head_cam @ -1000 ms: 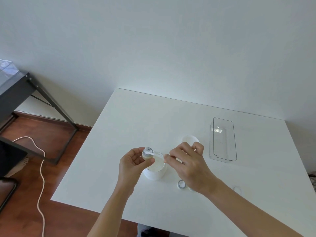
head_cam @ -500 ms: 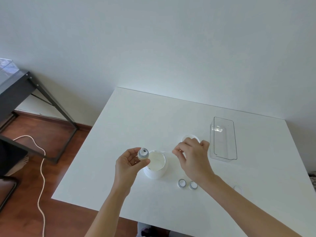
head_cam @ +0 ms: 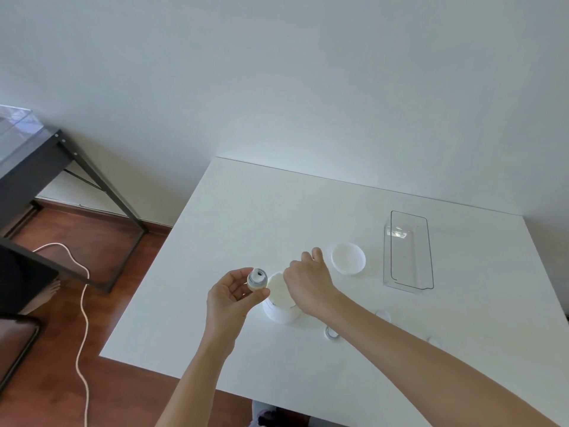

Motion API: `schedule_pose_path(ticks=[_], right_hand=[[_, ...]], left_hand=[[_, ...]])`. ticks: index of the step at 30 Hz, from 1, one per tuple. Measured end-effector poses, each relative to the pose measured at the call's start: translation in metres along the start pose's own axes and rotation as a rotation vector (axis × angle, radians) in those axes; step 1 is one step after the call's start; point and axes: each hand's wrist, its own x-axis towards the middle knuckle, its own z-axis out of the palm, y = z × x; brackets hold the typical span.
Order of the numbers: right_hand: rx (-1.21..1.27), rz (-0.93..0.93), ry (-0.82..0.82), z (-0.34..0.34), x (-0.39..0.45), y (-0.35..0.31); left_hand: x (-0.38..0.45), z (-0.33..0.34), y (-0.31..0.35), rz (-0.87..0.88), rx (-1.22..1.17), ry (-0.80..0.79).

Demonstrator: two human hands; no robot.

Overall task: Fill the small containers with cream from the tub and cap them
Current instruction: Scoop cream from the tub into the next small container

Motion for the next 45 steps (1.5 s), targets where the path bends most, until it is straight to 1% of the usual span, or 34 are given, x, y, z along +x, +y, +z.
schedule_pose_path(ticks=[3,7,11,13,16,19,23,26,28,33,36,40,42,45], right_hand=[[0.157,0.179,-0.082,0.004,0.001,0.007],[0.533,0.409,-0.152,0.005,-0.003,0.022],[0.841,0.579,-0.185,0.007,-0.014,0.038],[0.989,0.63,-0.181,0.008,-0.021,0.045],[1.14,0.64,-0.176,0.003,-0.03,0.054],[1.245,0.622,-0.128,-0.008,-0.038,0.061],[1.321,0.578,-0.017,-0.025,-0.047,0.063],[1.35,0.53,0.106,-0.037,-0.052,0.058],[1.299,0.495,0.211,-0.042,-0.055,0.052],[0.967,0.33,0.501,-0.043,-0.06,0.034],[0.678,0.233,0.642,-0.038,-0.061,0.031],[0.26,0.041,0.858,-0.031,-0.063,0.032],[0.108,-0.031,0.925,-0.024,-0.064,0.033],[0.023,-0.083,0.96,-0.014,-0.066,0.035]], left_hand=[[0.001,0.001,0.0,-0.001,0.006,0.003],[0.003,0.002,0.001,-0.005,-0.002,0.0],[0.005,0.001,0.001,-0.002,0.002,0.009],[0.005,0.001,0.001,-0.002,0.004,0.014],[0.006,0.0,0.0,-0.002,0.001,0.022],[0.007,0.002,0.0,-0.006,0.0,0.019],[0.007,0.007,-0.001,-0.013,-0.015,0.002],[0.006,0.013,-0.001,-0.02,-0.022,-0.031],[0.005,0.016,0.0,-0.023,-0.029,-0.051],[0.004,0.021,0.002,-0.015,-0.029,-0.073],[0.004,0.021,0.004,-0.013,-0.032,-0.079],[0.003,0.02,0.005,-0.015,-0.044,-0.091],[0.003,0.02,0.006,-0.019,-0.051,-0.092],[0.003,0.02,0.007,-0.021,-0.055,-0.098]])
